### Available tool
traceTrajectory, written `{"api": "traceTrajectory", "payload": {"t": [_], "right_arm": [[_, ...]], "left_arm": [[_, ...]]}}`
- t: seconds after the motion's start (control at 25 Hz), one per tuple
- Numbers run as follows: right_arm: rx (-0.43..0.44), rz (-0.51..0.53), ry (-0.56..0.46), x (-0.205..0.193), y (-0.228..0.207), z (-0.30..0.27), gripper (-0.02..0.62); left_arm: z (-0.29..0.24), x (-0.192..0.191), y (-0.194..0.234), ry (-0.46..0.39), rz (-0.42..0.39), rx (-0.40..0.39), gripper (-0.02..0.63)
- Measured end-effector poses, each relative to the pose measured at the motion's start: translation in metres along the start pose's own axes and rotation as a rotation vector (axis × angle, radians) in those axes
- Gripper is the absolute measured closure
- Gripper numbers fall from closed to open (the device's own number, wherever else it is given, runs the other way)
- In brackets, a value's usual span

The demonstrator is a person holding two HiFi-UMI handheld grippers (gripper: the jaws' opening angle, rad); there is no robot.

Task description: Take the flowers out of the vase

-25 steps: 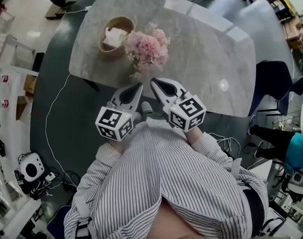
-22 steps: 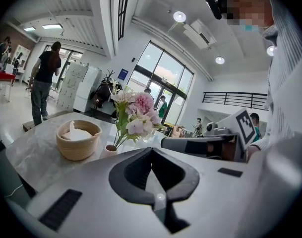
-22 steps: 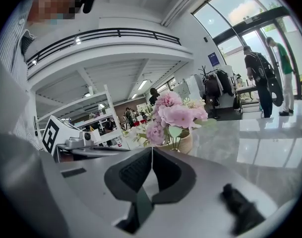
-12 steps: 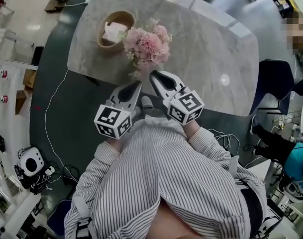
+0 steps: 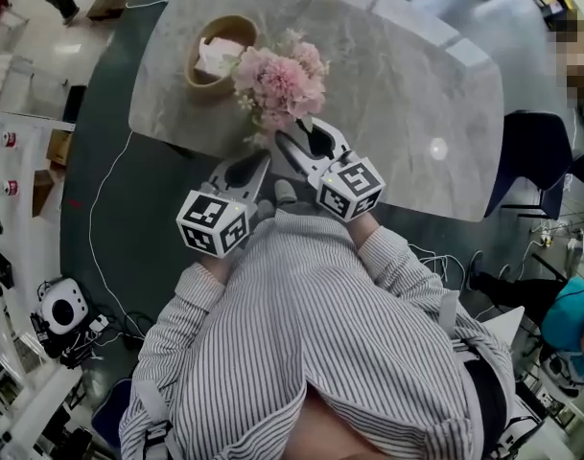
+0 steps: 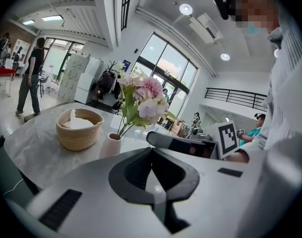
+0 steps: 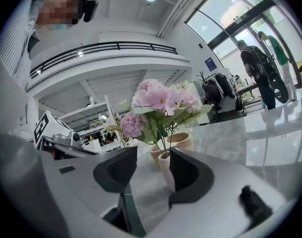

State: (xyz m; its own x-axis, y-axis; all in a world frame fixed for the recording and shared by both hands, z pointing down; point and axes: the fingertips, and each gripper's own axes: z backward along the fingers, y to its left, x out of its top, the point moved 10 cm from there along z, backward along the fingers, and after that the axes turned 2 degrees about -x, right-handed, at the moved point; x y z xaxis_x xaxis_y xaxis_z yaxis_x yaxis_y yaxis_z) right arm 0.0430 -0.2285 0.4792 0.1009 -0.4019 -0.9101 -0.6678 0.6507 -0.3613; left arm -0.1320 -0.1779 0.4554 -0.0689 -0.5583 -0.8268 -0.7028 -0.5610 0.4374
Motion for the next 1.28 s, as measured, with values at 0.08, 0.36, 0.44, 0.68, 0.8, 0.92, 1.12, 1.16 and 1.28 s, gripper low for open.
{"api": "traceTrajectory", "payload": {"t": [0.08,0.36,0.44,0.68,0.8,0.92,1.12,1.16,1.28], "right_arm": [[-0.006,0.002,-0.016,-0.001,-0.005,-0.005,0.387],[0.025,-0.025,-0.073,-0.009,-0.021,-0.027,0.370],[0.028,-0.031,-0.102,-0.008,-0.025,-0.031,0.370],[0.083,-0.001,-0.098,-0.014,-0.030,-0.047,0.345],[0.078,0.024,-0.079,-0.015,-0.029,-0.052,0.339],[0.074,0.029,-0.097,-0.011,-0.031,-0.057,0.340],[0.073,0.007,-0.105,-0.014,-0.034,-0.062,0.341],[0.080,0.006,-0.107,-0.014,-0.034,-0.063,0.341],[0.099,0.003,-0.105,-0.013,-0.035,-0.066,0.342]], "left_arm": [[-0.001,0.001,0.000,0.009,-0.001,0.000,0.595],[-0.005,0.002,-0.003,0.017,-0.012,0.005,0.594],[-0.006,0.002,-0.005,0.030,-0.020,0.003,0.595],[-0.002,0.001,-0.004,0.045,-0.035,0.030,0.594],[0.000,0.002,-0.003,0.042,-0.035,0.041,0.595],[-0.001,0.004,-0.003,0.040,-0.041,0.046,0.595],[-0.001,0.006,-0.006,0.042,-0.056,0.048,0.595],[-0.001,0.007,-0.006,0.043,-0.060,0.048,0.595],[-0.001,0.008,-0.005,0.043,-0.066,0.051,0.595]]}}
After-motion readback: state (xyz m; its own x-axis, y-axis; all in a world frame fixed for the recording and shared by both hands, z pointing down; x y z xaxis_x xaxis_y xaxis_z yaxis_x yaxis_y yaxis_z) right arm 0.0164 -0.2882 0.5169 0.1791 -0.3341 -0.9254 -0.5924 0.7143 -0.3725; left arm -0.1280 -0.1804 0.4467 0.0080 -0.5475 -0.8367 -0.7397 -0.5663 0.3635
